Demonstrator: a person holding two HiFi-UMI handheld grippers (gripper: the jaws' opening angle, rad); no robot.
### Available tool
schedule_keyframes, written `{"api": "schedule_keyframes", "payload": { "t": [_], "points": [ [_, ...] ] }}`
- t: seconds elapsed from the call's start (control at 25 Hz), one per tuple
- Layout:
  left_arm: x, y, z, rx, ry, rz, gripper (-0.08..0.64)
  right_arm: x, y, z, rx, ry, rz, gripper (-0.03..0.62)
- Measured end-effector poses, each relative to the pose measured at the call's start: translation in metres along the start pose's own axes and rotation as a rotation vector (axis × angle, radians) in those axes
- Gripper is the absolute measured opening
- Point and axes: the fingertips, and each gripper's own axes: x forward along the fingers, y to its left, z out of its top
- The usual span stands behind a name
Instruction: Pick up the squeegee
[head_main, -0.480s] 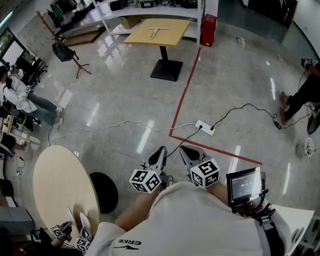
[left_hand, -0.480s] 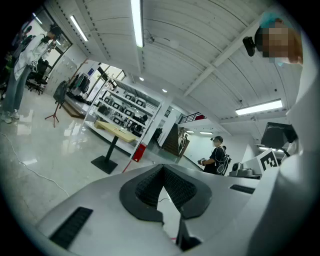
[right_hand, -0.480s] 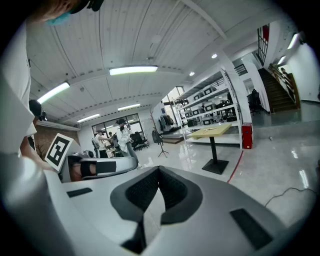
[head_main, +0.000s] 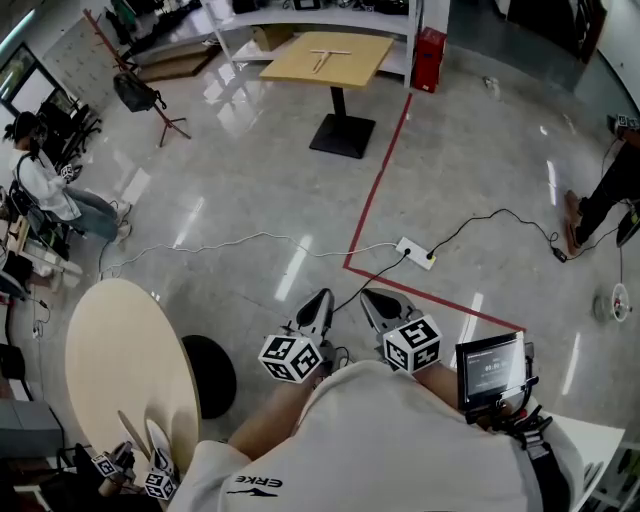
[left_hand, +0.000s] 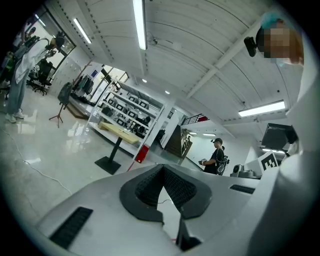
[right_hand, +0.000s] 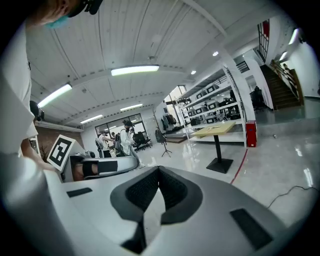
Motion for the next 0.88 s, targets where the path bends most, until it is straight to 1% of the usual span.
{"api": "schedule_keyframes", "payload": {
  "t": [0.2,0.32,0.48,0.68,0.88],
  "points": [
    [-0.010,0.008,0.008,-0.008,-0.021,0.025,0.005,0.008,0.012,0.004,-0.007,0.012,0.030,0.003],
    [-0.018,0.022,0.014,-0.013,-0.039,0.043,0.005,0.020,0.021,0.004,-0.013,0.018,0.047,0.003],
    [-0.031,0.040,0.029,-0.020,-0.070,0.078,0.005,0.040,0.037,0.009,-0.024,0.028,0.082,0.003],
    [-0.053,0.081,0.044,-0.024,-0.108,0.132,0.005,0.080,0.062,0.007,-0.039,0.043,0.142,0.003],
    [-0.087,0.113,0.057,-0.038,-0.147,0.195,0.005,0.108,0.097,0.004,-0.058,0.063,0.197,0.003]
  ]
}}
